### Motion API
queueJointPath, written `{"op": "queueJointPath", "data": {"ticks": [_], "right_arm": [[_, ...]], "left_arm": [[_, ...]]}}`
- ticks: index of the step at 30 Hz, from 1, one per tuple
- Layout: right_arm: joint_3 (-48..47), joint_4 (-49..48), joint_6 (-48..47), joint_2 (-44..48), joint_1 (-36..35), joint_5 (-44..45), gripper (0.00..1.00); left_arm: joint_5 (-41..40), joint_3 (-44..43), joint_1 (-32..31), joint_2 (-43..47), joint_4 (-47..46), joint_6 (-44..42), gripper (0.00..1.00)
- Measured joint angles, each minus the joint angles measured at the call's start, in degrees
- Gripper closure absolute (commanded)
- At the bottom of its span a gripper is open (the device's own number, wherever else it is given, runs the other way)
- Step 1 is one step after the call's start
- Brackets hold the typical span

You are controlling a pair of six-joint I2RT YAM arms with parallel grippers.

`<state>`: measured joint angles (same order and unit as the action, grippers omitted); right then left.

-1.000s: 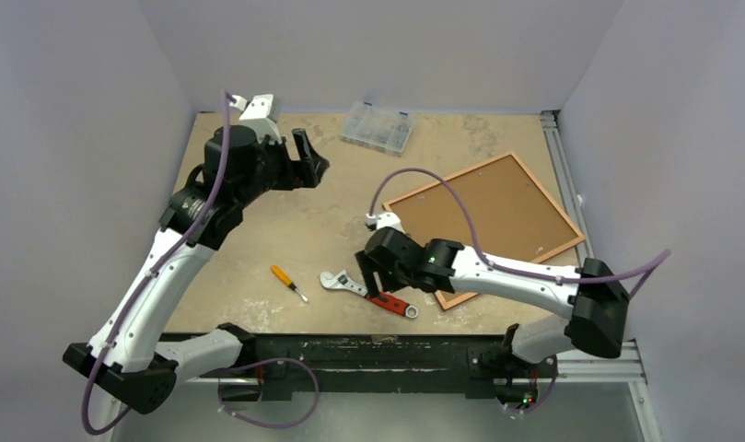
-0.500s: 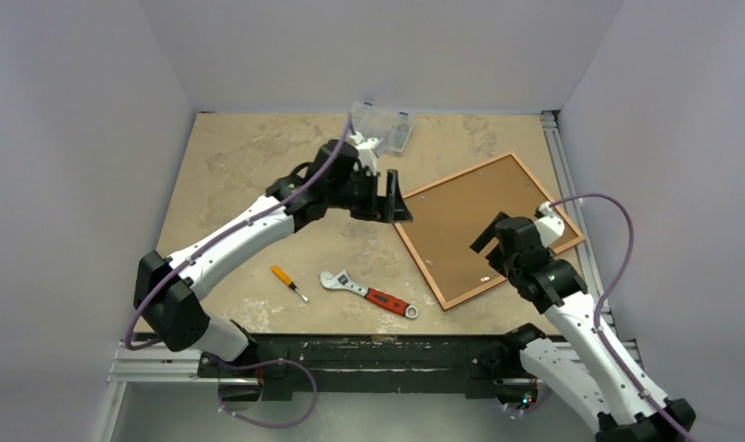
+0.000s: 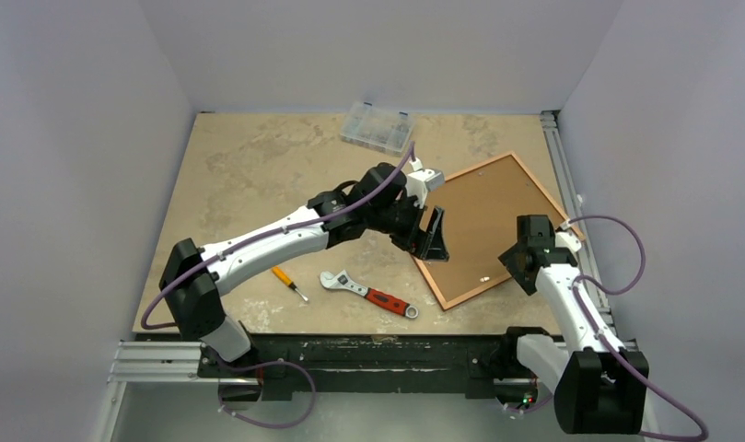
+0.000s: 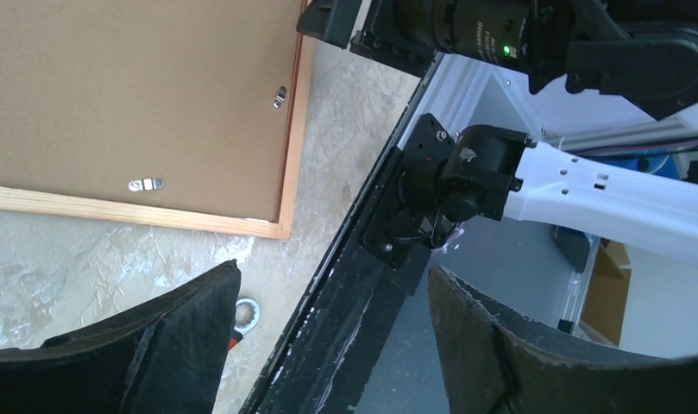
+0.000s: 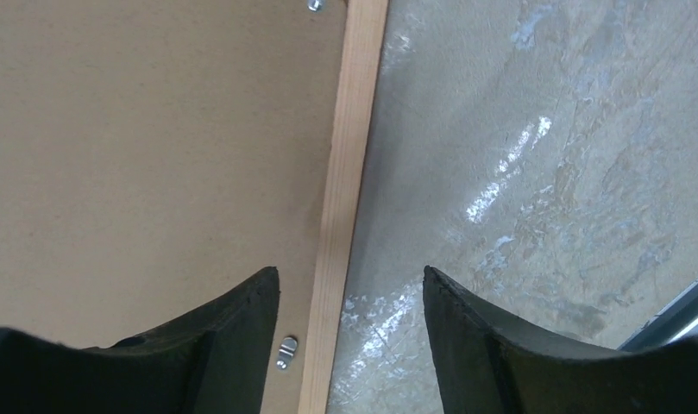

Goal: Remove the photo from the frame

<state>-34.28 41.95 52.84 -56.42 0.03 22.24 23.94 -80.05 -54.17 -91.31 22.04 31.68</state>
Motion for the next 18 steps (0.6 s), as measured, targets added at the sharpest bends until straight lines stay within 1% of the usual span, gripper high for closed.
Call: {"op": "queueJointPath", "data": {"ticks": [4,9,12,13,15,16,18], "right_arm": [[2.9,-3.3,-0.2,-0.9,1.9,-1.3,0.42],[3.1,-6.7,-0.4,-3.4,2.3,-3.5,0.44],[3.3,-8.4,-0.4,-4.2,2.4,-4.8,0.47],[3.5,-9.0,-0.3,-4.4,2.5,-5.2,0.49],[4.0,-9.6,-0.1,-5.1,2.6,-5.9,0.62],[4.2,-9.9,0.1,-5.4,2.7,-6.1,0.65],[4.8,-10.0,0.5,-5.8,2.7,-6.6,0.68]], "left_arm": [[0.2,-0.2,-1.9,-1.1,0.2,-1.9,0.24],[0.4,-1.6,-4.3,-3.2,1.5,-4.5,0.25],[0.4,-2.6,-5.4,-4.5,2.5,-6.1,0.26],[0.3,-2.7,-5.8,-4.8,3.0,-6.6,0.26],[0.2,-3.0,-6.5,-5.0,3.7,-7.5,0.27],[0.0,-3.1,-6.8,-5.1,4.0,-7.9,0.27],[-0.4,-3.2,-7.2,-5.2,4.3,-8.7,0.27]]}}
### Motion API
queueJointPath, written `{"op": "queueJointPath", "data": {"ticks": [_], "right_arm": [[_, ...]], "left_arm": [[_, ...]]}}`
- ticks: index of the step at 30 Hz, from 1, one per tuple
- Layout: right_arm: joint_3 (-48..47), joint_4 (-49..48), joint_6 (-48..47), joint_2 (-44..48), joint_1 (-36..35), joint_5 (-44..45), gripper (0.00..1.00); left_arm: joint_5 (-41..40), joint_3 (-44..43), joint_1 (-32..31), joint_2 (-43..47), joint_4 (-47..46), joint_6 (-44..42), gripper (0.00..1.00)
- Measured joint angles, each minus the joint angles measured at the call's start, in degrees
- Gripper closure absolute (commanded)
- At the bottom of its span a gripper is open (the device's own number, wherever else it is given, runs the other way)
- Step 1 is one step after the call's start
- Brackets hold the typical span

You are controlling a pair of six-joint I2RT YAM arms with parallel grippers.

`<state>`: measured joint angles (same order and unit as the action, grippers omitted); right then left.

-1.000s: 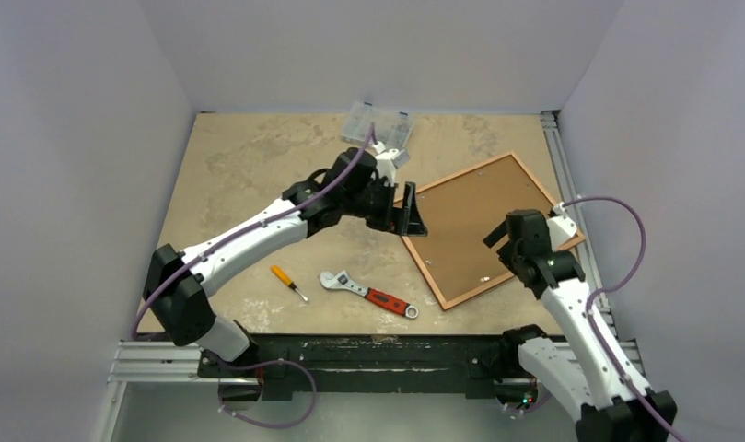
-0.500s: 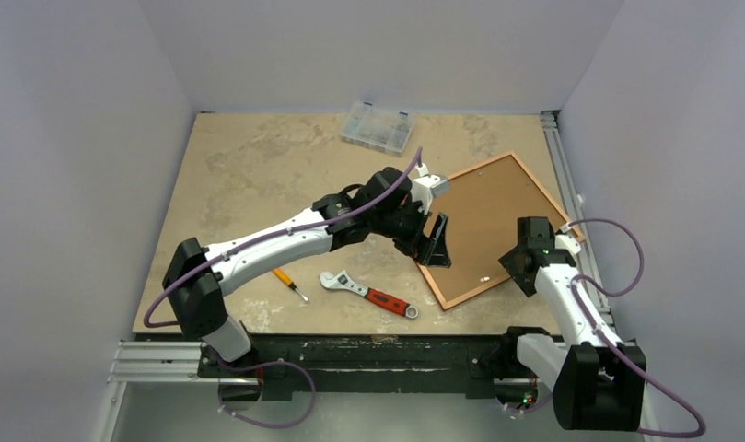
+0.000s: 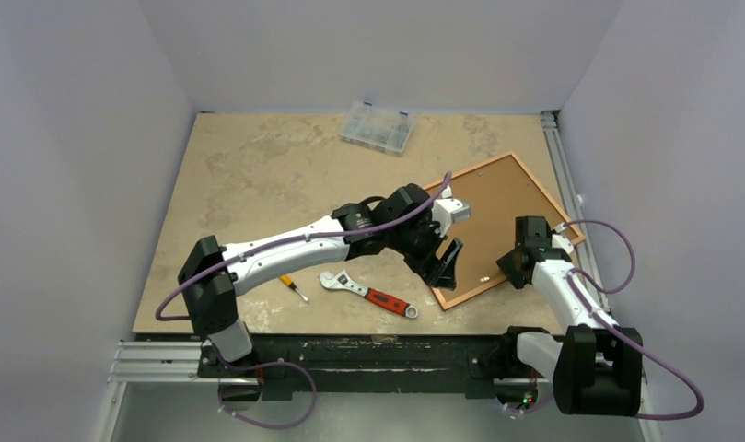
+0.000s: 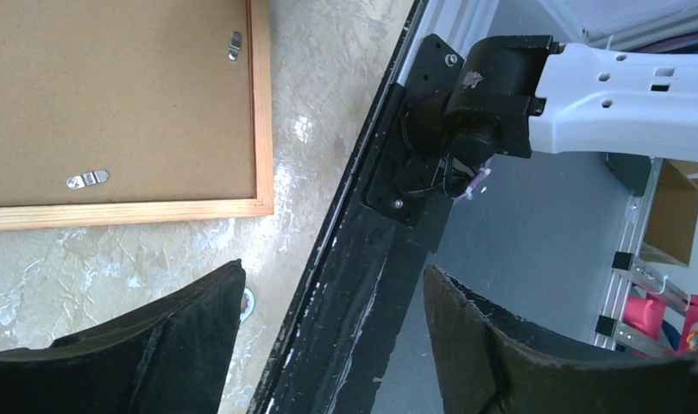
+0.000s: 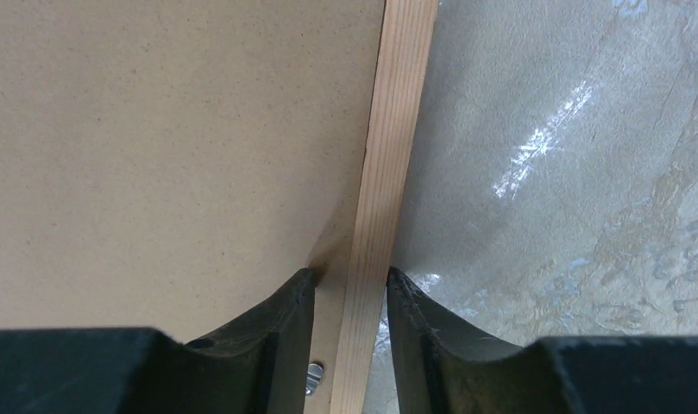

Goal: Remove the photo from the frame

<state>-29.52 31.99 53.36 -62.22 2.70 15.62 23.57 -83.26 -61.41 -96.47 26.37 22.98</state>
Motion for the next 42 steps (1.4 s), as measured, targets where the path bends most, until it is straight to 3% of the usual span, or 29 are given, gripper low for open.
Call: {"op": "queueJointPath", "data": {"ticks": [7,13,24,34,42], "right_arm": [[0.3,-0.5,1.6,-0.1,0.2,-0.1,0.71],[0.7,0.0,3.0,0.9,0.6,0.3,1.00],[-1.7,4.7,2.6,2.1,0.7,-1.6,1.00],[-6.6,11.7,2.5,5.7,0.7,-3.5,1.00],[-6.6,13.1,2.8,5.6,0.7,-6.2,1.00]], "left_arm": [[-2.7,-1.2,-2.7,-0.2,1.7,-2.8,0.25],[-11.5,-1.6,-7.5,-0.2,1.6,-6.4,0.21],[-29.7,-2.0,-16.4,-4.8,-3.5,-15.8,0.16],[-34.6,-1.5,-17.8,-9.6,-9.7,-25.2,0.17],[-42.0,6.0,-22.2,-12.7,-19.1,-37.4,0.18]]}}
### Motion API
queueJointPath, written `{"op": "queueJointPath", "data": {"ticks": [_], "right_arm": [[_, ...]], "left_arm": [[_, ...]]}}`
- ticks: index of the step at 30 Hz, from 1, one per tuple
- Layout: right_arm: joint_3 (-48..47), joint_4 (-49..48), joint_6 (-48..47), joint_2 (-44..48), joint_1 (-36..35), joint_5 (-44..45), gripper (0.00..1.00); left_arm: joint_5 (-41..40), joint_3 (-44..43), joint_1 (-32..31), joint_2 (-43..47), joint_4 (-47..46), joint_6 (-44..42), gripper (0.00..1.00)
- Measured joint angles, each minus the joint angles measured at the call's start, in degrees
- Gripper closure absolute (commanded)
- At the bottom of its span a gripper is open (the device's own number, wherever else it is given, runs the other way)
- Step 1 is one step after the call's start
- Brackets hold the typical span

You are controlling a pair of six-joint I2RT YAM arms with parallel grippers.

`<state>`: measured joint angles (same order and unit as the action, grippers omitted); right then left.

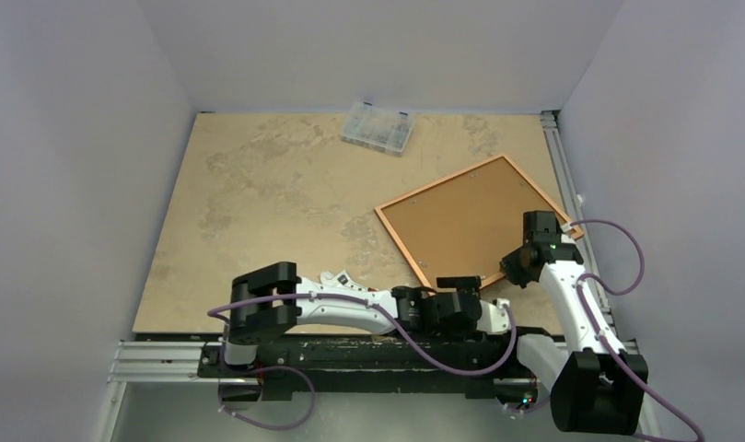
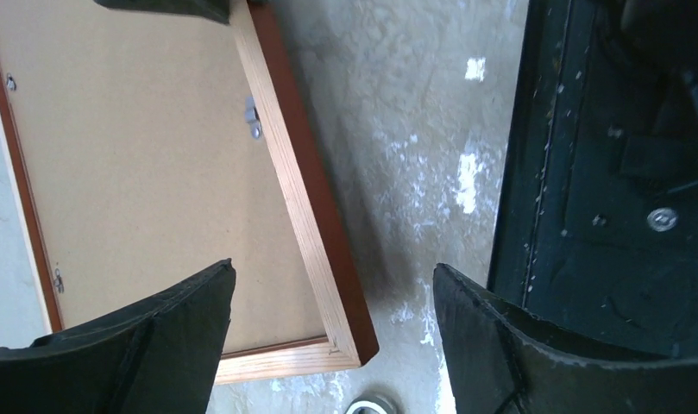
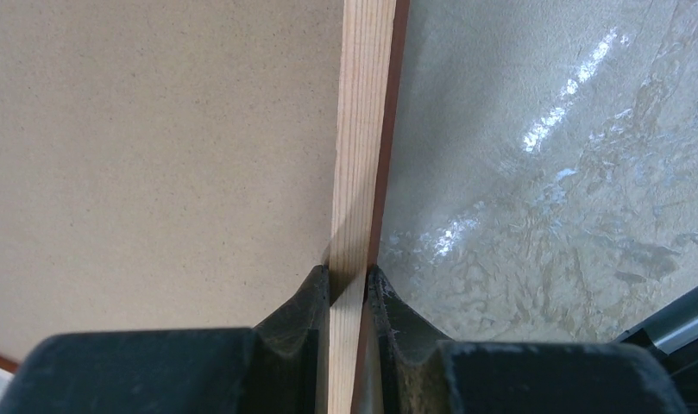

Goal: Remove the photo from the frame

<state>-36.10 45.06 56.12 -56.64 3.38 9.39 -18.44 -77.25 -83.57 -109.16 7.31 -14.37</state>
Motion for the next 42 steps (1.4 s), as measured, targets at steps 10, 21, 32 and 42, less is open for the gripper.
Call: {"op": "queueJointPath", "data": {"ticks": [10,21,32,42], "right_arm": [[-0.1,0.8,0.4,0.0,0.0,-0.7,1.00],[-1.3,2.1,0.5,0.0,0.2,-1.6,1.00],[-3.6,2.1,-1.2,0.0,0.7,-3.8,1.00],[-4.7,-1.3,-11.6,4.5,0.6,-6.2,0.02]], "left_arm": [[-9.6,3.0,-0.9,-4.5,-7.5,-6.4,0.17],[-24.6,1.0,-2.5,-12.5,-15.0,-14.6,0.37],[-30.9,0.0,-3.6,-12.6,-13.8,-16.8,1.00],[-31.4,-3.3,-3.5,-11.9,-4.5,-14.2,1.00]]}}
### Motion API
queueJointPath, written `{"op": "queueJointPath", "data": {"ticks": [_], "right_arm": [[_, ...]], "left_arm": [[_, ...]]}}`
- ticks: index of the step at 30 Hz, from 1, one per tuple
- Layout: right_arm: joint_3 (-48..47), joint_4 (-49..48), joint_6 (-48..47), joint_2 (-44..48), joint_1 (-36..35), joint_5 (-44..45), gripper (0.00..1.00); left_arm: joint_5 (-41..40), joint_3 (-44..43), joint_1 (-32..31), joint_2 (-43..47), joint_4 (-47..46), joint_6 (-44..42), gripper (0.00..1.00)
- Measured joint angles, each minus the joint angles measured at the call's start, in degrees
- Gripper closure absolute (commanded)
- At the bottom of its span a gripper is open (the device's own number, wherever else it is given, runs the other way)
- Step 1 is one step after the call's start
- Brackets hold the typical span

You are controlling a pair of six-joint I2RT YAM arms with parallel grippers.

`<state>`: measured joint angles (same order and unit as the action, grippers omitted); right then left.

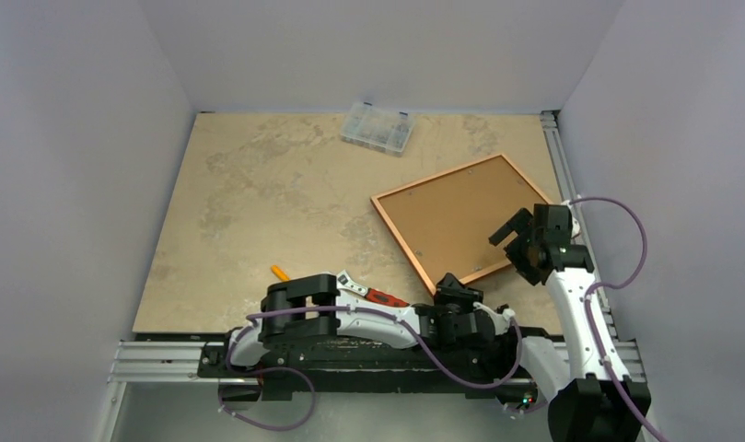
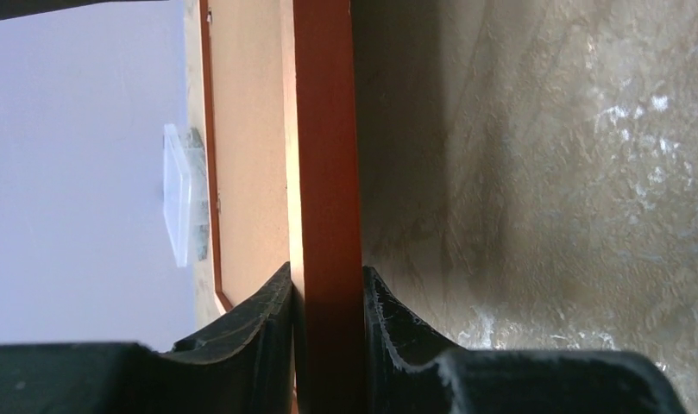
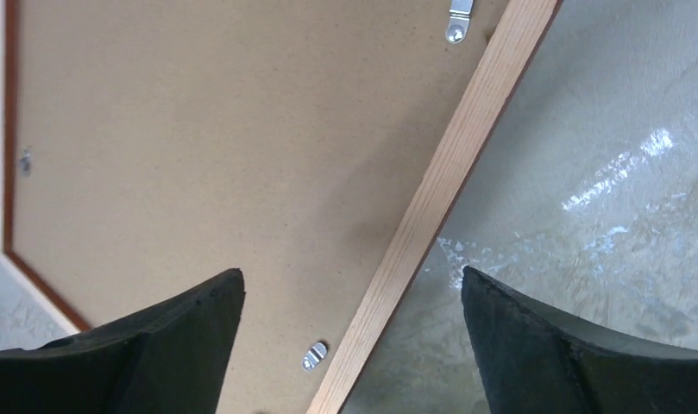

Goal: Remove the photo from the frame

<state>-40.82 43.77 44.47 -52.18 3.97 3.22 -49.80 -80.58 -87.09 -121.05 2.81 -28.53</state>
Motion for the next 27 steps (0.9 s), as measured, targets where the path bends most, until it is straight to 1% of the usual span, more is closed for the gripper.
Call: {"op": "queueJointPath", "data": {"ticks": [4,9,16,19,22,23,26,27], "right_arm": [[-0.1,-0.8,-1.5,2.0,-0.2,0.2,0.02],[-0.1,-1.5,-2.6,3.1,0.7,-0.3,0.02],[0.3,-8.0,-3.3,3.1,2.1,-8.2,0.04],[0.3,-10.4,-3.1,2.3,2.1,-11.3,0.13],[0.2,-10.8,-2.0,1.3,2.2,-12.0,0.30],[0.0,-10.8,-1.5,0.7,2.3,-12.2,0.33],[-1.6,-10.2,0.6,-2.9,2.5,-12.0,0.36],[-2.2,-10.0,1.0,-4.0,2.5,-12.0,0.40]], "left_arm": [[1.2,-1.9,0.8,1.0,2.6,4.7,1.00],[4.4,-4.0,2.7,4.8,7.6,9.8,1.00],[8.4,-6.8,4.2,7.4,14.3,13.5,1.00],[9.0,-7.2,4.3,7.7,15.8,14.3,1.00],[9.4,-7.4,4.5,8.0,17.1,14.9,1.00],[9.5,-7.6,4.7,8.2,17.7,15.2,1.00],[9.7,-8.5,5.1,8.3,19.3,16.1,1.00],[9.9,-8.8,5.2,8.3,19.6,16.4,1.00]]}}
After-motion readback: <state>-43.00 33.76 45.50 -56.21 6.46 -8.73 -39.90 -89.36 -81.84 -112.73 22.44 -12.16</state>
